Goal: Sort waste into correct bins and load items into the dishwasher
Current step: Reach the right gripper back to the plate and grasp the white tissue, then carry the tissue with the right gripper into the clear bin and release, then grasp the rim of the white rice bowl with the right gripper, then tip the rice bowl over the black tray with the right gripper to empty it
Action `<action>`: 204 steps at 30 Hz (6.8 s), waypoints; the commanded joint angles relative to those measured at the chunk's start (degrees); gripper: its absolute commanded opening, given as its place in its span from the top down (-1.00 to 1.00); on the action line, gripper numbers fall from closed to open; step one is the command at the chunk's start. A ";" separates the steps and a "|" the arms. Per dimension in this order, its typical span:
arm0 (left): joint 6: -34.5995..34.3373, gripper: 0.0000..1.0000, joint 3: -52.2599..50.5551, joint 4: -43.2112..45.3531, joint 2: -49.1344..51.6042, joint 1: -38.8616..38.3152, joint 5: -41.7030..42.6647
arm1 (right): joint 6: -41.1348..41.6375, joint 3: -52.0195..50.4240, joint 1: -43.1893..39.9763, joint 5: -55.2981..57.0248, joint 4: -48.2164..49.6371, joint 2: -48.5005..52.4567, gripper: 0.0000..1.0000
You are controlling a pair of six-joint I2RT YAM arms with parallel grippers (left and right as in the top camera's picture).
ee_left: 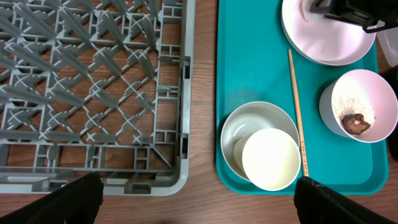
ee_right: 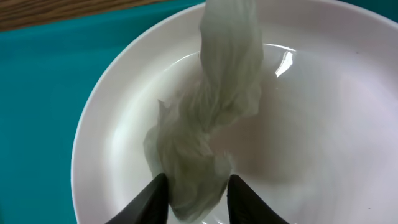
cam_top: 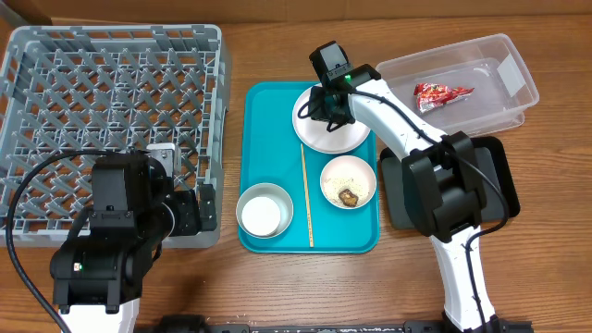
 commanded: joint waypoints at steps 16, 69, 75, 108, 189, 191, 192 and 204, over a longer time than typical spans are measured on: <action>-0.79 -1.00 1.18 0.22 0.09 -0.35 0.44 | -0.20 0.33 -0.57 0.98 -6.67 -2.32 0.92; -0.79 -1.00 1.18 0.15 0.09 -0.35 0.24 | -9.42 -19.34 -17.62 -7.63 -30.62 -48.57 -0.50; -0.79 -1.00 1.18 0.22 0.09 -0.35 0.26 | -9.51 -34.86 -14.80 -8.20 -20.15 -62.60 -0.60; -0.79 -1.00 1.16 0.20 0.24 -0.35 0.24 | 0.42 -39.10 10.75 -3.06 9.49 -27.54 0.09; -0.79 -1.00 1.16 -0.22 0.83 -0.35 0.00 | -24.52 -44.00 -35.10 -58.38 -10.93 -41.59 0.92; -0.79 -0.99 1.16 -0.22 0.83 -0.35 0.00 | -24.52 -45.97 -36.92 -61.33 -9.25 -41.55 0.92; -0.79 -1.00 1.16 -0.22 0.83 -0.35 0.00 | -24.52 -46.99 -37.94 -63.17 -8.35 -41.46 0.92; -0.79 -1.00 1.16 -0.22 0.83 -0.35 0.00 | -24.02 -51.36 -48.83 -76.85 -4.81 -41.07 0.92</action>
